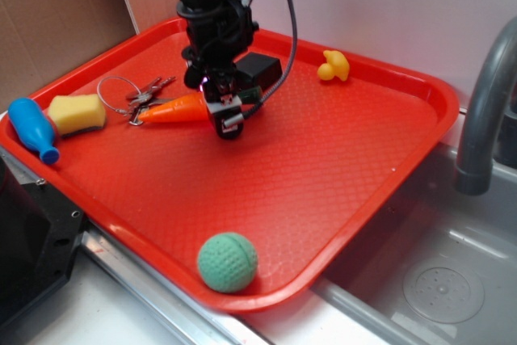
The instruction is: Grab the carrot.
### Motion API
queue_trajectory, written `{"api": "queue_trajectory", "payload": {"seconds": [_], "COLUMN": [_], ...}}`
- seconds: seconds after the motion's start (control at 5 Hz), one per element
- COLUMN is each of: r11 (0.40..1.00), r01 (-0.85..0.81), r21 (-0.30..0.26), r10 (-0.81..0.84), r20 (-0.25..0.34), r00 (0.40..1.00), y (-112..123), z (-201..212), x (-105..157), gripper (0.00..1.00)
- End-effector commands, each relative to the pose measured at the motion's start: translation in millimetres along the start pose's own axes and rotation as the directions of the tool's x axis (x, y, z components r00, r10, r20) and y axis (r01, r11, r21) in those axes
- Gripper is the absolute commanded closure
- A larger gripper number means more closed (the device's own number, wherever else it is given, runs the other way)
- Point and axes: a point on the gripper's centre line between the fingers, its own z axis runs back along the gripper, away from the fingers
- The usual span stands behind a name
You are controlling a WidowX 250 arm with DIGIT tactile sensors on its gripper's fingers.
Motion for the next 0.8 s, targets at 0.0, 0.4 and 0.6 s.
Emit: {"api": "queue_trajectory", "payload": {"seconds": [0.0,0.4,0.6], "r11": [0.998,0.921,0.818], "r01": [-0.054,-0.388,-0.573], "r21": [0.036,0.027,-0.059], "r10": [0.048,0.382,0.574], "r20": [0.136,0.121,0.008], "r00": [0.989,0.916,0.819], "y": [-10.5,-31.9,-36.9], "z": [66.4,167.1,203.9], "x": [-14.5,-53.4,-61.7], "gripper": [1.00,1.00,1.00]}}
